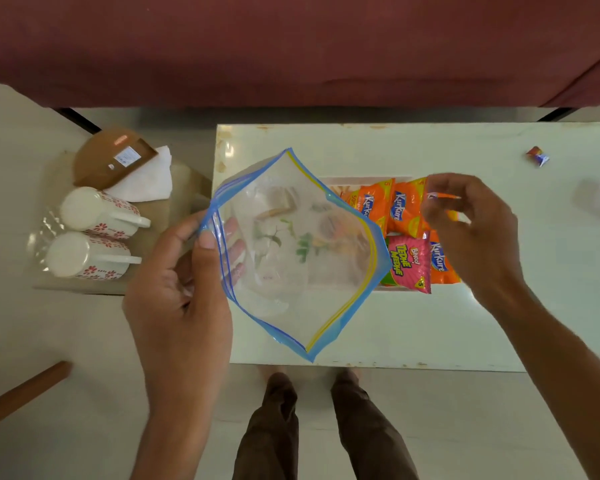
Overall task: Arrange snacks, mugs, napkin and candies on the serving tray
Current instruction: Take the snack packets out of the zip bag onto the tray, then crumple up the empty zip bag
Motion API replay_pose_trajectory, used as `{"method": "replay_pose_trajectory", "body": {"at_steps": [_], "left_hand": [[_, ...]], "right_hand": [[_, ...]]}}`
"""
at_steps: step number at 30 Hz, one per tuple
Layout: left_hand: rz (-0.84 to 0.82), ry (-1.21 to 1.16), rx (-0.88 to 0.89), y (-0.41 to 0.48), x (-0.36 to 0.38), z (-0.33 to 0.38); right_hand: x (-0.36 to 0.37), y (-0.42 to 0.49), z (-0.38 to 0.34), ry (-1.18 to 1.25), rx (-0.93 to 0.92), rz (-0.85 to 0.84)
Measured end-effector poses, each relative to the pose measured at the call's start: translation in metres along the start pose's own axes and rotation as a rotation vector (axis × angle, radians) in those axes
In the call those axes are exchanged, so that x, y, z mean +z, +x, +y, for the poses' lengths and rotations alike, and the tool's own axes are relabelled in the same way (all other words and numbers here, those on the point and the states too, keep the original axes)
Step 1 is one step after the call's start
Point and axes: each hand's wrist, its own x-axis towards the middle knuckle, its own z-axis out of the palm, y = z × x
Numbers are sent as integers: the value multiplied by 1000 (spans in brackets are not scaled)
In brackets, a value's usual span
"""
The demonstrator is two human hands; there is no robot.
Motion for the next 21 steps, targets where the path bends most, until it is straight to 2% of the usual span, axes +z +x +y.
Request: {"method": "replay_pose_trajectory", "body": {"at_steps": [3,6,9,12,14,16,19,21], "left_hand": [[-11,-17,18,-8,-6,19],[-51,-53,-5,-20,-13,49],[-158,-50,-88,-34,-10,76],[-307,-19,-92,-51,3,90],[-409,20,-81,-62,15,93],[-505,126,12,-77,27,88],[-526,270,203,-84,31,79],[-493,315,256,-76,26,70]], "right_hand": [[-10,-35,-14,-8,-187,-225],[-18,-61,-30,5,-247,-438],[-21,-76,-49,-26,-403,-543],[-16,-87,-59,59,-471,-462],[-11,-92,-62,140,-490,-341],[-11,-93,-54,225,-474,-187],[-23,-88,-39,230,-505,-49],[-39,-84,-29,57,-618,-65]]}}
